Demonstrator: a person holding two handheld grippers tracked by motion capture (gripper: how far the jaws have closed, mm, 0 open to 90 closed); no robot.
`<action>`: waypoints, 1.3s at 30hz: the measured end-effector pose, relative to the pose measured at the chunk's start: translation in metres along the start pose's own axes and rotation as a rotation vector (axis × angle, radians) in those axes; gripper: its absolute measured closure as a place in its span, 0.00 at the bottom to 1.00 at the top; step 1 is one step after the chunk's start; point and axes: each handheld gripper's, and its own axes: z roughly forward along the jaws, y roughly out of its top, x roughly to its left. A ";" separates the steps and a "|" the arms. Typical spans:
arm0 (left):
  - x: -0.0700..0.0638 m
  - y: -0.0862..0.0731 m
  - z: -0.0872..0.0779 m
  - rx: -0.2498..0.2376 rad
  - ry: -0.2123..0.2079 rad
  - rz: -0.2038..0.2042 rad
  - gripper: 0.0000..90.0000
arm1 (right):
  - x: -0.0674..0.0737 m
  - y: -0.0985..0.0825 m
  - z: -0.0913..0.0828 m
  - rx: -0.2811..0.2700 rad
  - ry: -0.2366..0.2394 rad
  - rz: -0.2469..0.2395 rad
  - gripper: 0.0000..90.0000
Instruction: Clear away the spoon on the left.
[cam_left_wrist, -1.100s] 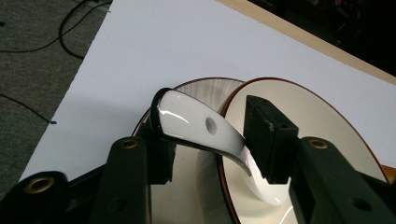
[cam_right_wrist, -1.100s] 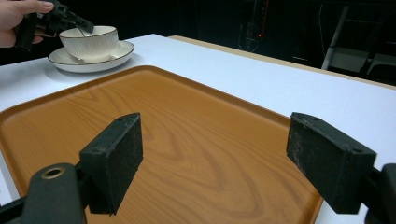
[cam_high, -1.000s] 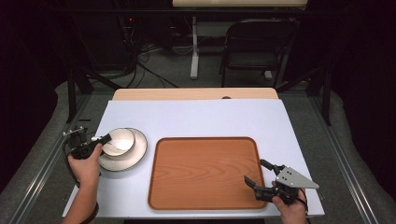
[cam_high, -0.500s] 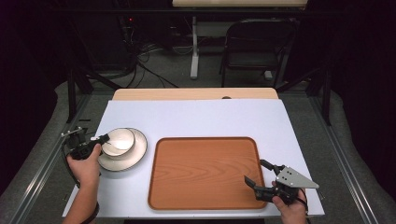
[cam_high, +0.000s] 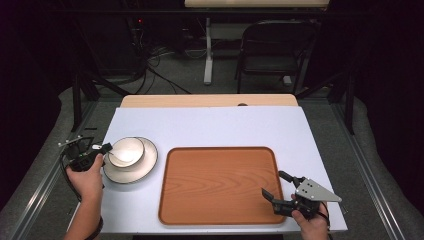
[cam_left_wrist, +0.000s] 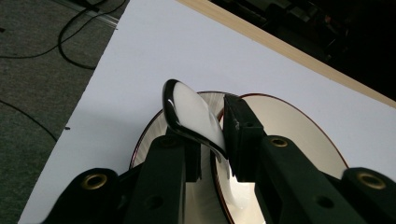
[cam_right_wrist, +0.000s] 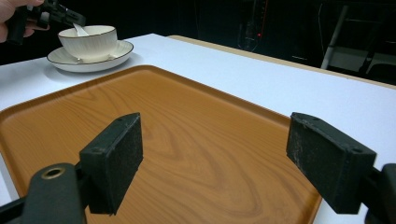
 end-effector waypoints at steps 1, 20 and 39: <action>0.000 0.000 -0.001 -0.001 -0.005 -0.006 0.87 | 0.001 0.000 0.000 0.002 0.002 0.009 0.21; -0.001 0.006 -0.007 -0.012 -0.045 -0.031 0.94 | 0.001 0.000 0.001 -0.002 0.004 0.009 0.21; -0.011 0.017 -0.018 -0.023 -0.041 0.017 0.94 | 0.001 0.000 0.002 -0.005 0.005 0.007 0.21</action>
